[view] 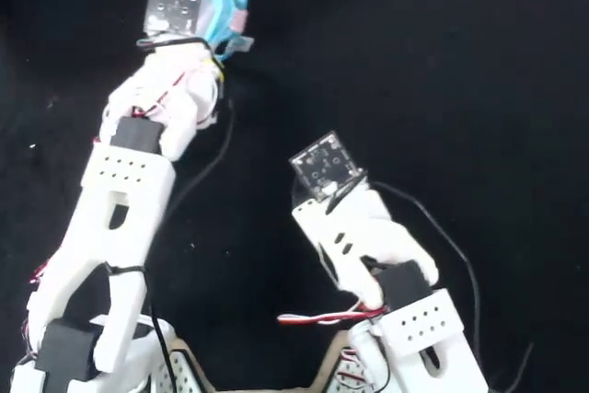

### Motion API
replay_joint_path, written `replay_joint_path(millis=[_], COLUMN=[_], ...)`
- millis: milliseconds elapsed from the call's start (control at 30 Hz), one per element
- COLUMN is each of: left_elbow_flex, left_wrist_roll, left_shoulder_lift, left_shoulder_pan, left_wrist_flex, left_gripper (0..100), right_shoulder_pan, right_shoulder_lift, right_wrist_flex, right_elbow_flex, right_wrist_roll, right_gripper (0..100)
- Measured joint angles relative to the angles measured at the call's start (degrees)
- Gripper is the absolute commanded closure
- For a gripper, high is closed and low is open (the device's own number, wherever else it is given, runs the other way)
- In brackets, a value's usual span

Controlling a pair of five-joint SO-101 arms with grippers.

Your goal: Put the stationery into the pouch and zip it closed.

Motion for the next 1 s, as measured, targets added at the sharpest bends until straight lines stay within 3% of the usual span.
replay_joint_path(millis=[100, 500, 800, 933, 1000], left_elbow_flex=[0.5, 2.2, -3.1, -4.0, -4.0], left_wrist_roll=[0.2, 0.7, 0.7, 0.7, 0.7], left_shoulder_lift=[0.0, 0.1, -9.7, -10.9, -10.7], left_shoulder_pan=[1.3, 3.6, 7.1, 7.0, 7.6], left_wrist_flex=[0.1, 0.8, 12.0, 14.7, 15.0], left_gripper=[82, 81, 81, 71, 71], right_shoulder_pan=[0.3, 0.2, 0.2, 0.2, 0.2], right_shoulder_lift=[0.0, 0.0, 0.0, 0.0, 0.0], right_wrist_flex=[0.0, 0.0, 0.0, 0.0, 0.0], right_elbow_flex=[0.0, 0.0, 0.0, 0.0, 0.0], right_wrist_roll=[0.0, -0.1, -0.1, -0.1, -0.1], right_gripper=[98.7, 98.7, 98.7, 98.7, 98.7])
